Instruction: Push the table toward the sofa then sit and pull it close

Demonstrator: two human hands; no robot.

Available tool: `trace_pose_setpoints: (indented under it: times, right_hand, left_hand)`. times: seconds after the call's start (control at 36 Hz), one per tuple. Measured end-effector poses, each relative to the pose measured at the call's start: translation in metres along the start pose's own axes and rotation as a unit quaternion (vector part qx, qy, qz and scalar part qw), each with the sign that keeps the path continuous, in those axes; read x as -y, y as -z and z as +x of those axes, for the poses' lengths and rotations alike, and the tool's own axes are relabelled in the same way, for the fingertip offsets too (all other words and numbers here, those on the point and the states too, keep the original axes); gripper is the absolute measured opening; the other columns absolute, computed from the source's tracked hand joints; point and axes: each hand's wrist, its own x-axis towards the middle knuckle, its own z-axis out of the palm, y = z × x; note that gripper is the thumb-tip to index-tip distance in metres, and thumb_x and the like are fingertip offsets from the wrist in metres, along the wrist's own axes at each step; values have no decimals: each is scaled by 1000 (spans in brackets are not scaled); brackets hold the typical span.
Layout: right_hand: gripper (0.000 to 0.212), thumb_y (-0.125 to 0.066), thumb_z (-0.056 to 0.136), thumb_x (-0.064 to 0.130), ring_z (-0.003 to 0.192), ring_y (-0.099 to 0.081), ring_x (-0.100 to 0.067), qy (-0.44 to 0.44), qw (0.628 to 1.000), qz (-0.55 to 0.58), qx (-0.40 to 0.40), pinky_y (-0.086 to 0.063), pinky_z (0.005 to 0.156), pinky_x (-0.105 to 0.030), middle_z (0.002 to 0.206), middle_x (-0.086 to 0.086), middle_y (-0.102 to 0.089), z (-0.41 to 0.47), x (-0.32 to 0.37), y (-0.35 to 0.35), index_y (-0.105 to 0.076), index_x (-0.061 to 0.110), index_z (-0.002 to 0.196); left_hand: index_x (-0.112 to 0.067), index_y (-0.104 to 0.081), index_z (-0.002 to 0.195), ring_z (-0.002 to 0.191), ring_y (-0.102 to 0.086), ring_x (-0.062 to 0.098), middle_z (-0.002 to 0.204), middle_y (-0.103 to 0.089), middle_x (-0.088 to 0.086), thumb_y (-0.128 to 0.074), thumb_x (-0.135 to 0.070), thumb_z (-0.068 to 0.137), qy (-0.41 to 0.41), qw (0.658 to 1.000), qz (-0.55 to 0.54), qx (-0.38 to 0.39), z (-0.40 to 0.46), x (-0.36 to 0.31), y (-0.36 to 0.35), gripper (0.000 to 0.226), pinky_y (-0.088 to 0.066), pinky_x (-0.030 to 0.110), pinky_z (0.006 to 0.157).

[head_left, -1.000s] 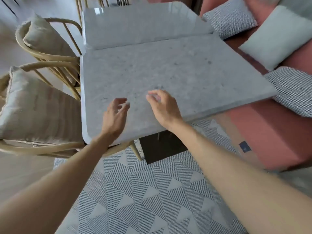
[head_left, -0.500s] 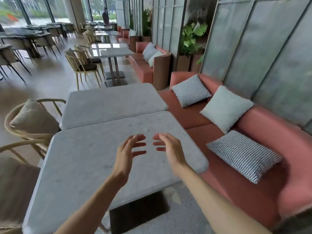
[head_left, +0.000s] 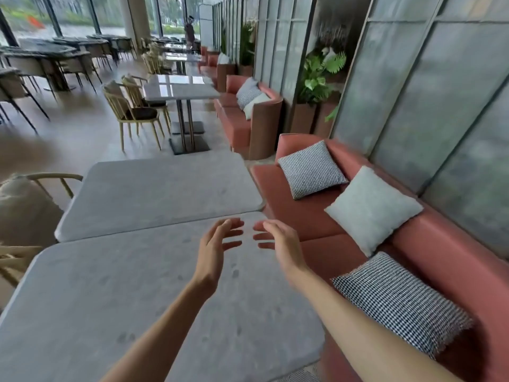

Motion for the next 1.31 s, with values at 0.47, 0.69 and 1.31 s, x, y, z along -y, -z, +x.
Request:
trace_pose_setpoints:
  times: [0.47,0.69,1.31]
  right_hand:
    - [27,-47,100,7,74,-62,-26,-80,969,-63,227,-48,66,-34,97,-19,-67,193,-66,15,-67,11,83]
    - [21,-47,100,9,76,-60,-26,-160,916,-133,344,-45,62,-30,96,-17,-66,198,-113,24,-65,0,101]
    - [32,-52,93,33,90,-67,-34,-29,674,-563,477,-49,77,-37,83,-12,-65,248,-230,70,-57,14,68]
  left_hand:
    - [-9,-69,93,87,-69,24,93,-73,10,-48,-13,100,81,933,-25,-350,73,91,8,22,-56,43,79]
    - [-2,-65,96,82,-64,30,97,-67,20,-44,-10,99,184,841,-98,-498,30,164,-41,23,-55,43,73]
    - [-12,-58,74,58,-52,15,68,-57,5,-52,-3,94,267,662,-163,-681,-49,293,-123,22,-44,26,49]
